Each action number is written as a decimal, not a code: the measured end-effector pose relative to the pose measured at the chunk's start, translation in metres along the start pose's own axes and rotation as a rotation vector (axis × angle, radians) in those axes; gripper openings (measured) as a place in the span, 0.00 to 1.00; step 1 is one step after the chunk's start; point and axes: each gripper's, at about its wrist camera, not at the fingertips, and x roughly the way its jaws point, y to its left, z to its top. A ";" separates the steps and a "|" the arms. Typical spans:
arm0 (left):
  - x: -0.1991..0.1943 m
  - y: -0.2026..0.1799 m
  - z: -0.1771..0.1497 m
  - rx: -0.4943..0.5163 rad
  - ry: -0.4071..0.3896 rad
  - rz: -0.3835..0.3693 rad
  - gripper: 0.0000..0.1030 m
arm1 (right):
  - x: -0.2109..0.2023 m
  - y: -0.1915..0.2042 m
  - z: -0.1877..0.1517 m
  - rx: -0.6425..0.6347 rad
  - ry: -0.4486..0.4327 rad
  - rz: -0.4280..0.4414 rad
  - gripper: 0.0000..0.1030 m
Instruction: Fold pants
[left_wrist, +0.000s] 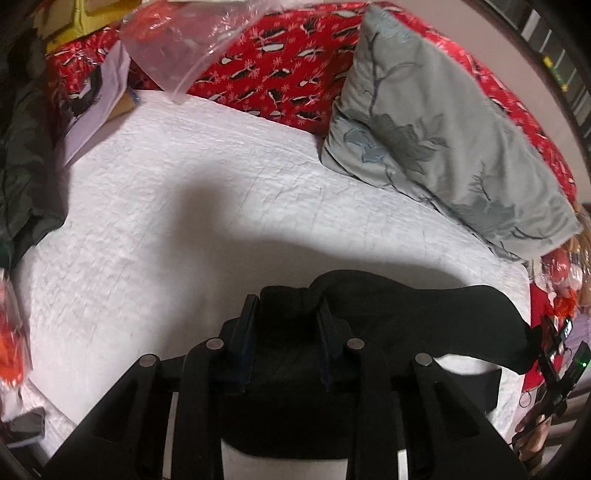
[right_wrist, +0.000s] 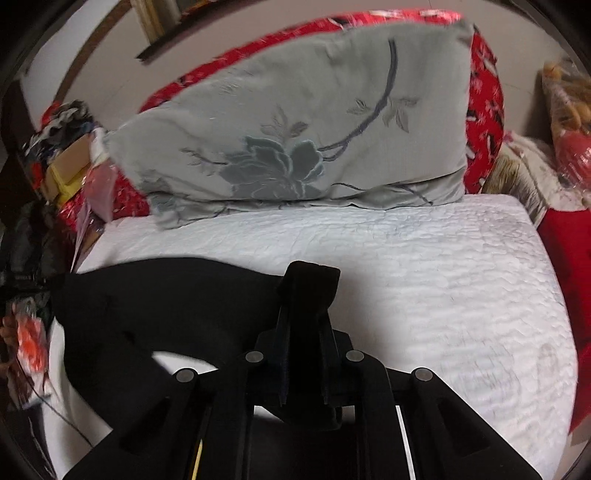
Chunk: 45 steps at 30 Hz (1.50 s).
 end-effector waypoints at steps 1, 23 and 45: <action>-0.003 0.002 -0.007 -0.003 -0.003 -0.006 0.25 | -0.008 0.001 -0.012 -0.012 0.000 -0.005 0.12; -0.018 0.040 -0.140 -0.134 0.098 -0.157 0.37 | -0.114 -0.049 -0.141 0.442 0.077 0.069 0.56; 0.058 0.021 -0.105 -0.311 0.251 -0.158 0.12 | 0.004 -0.034 -0.126 0.824 0.236 0.123 0.09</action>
